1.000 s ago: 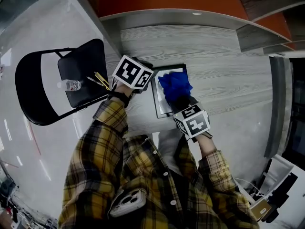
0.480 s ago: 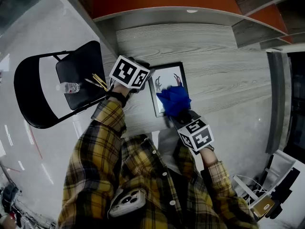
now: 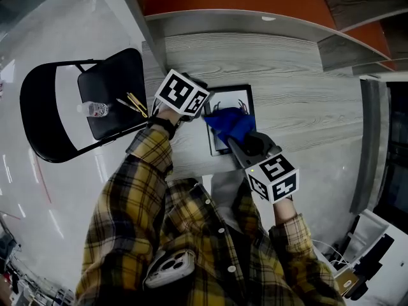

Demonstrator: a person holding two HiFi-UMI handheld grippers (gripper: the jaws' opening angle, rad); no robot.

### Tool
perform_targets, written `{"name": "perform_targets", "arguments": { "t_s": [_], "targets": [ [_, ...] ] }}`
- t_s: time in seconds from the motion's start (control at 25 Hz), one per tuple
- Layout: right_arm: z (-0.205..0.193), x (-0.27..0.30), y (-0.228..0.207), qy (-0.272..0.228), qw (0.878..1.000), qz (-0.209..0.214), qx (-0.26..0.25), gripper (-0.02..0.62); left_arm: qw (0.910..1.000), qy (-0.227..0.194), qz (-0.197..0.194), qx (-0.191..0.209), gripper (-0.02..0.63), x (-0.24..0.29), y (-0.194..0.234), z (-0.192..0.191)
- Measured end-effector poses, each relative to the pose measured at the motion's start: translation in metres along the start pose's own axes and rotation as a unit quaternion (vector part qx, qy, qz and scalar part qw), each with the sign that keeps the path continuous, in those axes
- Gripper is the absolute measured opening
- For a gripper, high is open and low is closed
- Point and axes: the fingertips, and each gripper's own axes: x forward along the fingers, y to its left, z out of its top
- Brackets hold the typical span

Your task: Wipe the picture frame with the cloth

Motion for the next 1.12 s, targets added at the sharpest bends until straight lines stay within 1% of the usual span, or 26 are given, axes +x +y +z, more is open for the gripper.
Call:
{"name": "perform_targets", "arguments": {
  "t_s": [0.08,0.16,0.24,0.28,0.36,0.44,0.56,0.68,0.8,1.0,1.12],
  "targets": [
    [0.024,0.016,-0.011,-0.027,0.999,-0.021,-0.011,0.052,1.0,0.0,0.0,0.001,0.109,0.0,0.0,0.0],
    [0.035,0.038,-0.029,-0.035,0.998,-0.055,-0.021,0.052,1.0,0.0,0.001,0.0,0.109,0.0,0.0,0.0],
    [0.035,0.06,-0.045,-0.023,0.995,-0.089,-0.031,0.052,1.0,0.0,0.001,0.0,0.109,0.0,0.0,0.0],
    [0.031,0.07,-0.05,-0.01,0.994,-0.099,-0.037,0.052,1.0,0.0,0.001,-0.001,0.109,0.001,-0.001,-0.001],
    [0.022,0.086,-0.051,0.016,0.993,-0.106,-0.047,0.052,1.0,0.0,0.001,0.0,0.109,0.001,-0.001,-0.001],
    [0.017,0.094,-0.049,0.029,0.993,-0.109,-0.046,0.052,1.0,0.0,0.001,0.001,0.109,0.0,-0.001,-0.001],
    [0.013,0.096,-0.046,0.048,0.993,-0.1,-0.027,0.052,1.0,-0.001,0.002,0.002,0.109,-0.001,0.0,0.0],
    [0.007,0.095,-0.04,0.067,0.994,-0.079,-0.025,0.052,1.0,0.0,0.002,0.001,0.109,-0.001,0.0,0.0],
    [0.0,0.091,-0.032,0.079,0.995,-0.06,-0.009,0.052,1.0,0.0,0.001,0.001,0.109,0.0,0.0,0.0],
    [-0.024,0.079,-0.016,0.104,0.994,-0.04,-0.001,0.052,1.0,-0.001,0.001,0.001,0.109,0.0,0.0,0.0],
    [-0.043,0.07,-0.006,0.122,0.992,-0.021,0.009,0.052,1.0,-0.001,0.002,0.002,0.109,0.0,0.0,-0.001]
  ]
}}
